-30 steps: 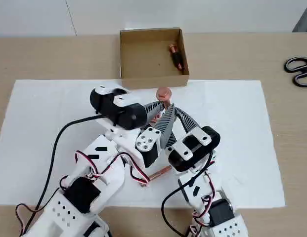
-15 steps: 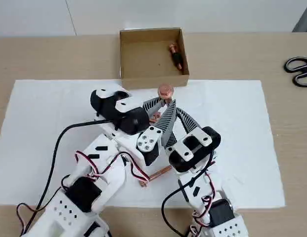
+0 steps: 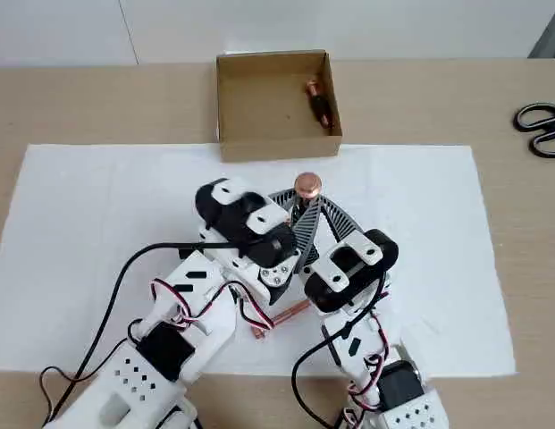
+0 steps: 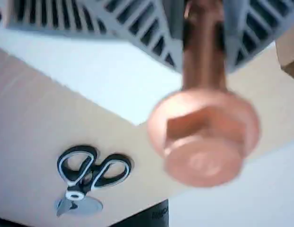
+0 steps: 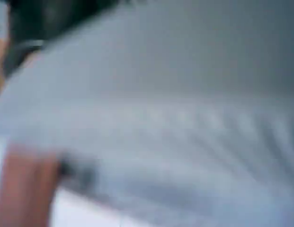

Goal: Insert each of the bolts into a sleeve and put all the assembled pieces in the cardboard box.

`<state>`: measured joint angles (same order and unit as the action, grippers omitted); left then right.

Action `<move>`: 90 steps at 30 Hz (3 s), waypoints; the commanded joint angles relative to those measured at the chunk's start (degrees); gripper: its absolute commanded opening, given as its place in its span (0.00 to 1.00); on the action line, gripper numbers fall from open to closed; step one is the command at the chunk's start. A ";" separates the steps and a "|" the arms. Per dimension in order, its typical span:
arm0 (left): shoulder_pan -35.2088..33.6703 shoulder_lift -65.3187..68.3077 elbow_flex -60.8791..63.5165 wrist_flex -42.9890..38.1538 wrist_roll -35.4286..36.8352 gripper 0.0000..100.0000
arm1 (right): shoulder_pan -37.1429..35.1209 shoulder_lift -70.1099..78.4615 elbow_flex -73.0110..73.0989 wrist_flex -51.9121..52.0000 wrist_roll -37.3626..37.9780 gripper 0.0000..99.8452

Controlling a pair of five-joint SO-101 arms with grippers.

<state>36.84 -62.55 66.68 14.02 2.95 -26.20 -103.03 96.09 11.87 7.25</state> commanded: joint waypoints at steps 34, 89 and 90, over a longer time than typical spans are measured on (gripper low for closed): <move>-9.85 -0.70 -24.13 5.54 -0.62 0.16 | 0.13 -0.66 0.35 -1.01 0.53 0.00; -21.80 -40.79 20.62 5.54 -0.62 0.01 | 25.01 88.04 -75.43 3.21 10.55 0.00; -21.80 -40.79 20.62 5.54 -0.62 0.01 | 24.40 90.86 -78.07 3.21 12.22 0.00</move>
<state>15.21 -102.81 87.60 20.79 2.15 -0.26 -18.55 28.57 16.97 15.52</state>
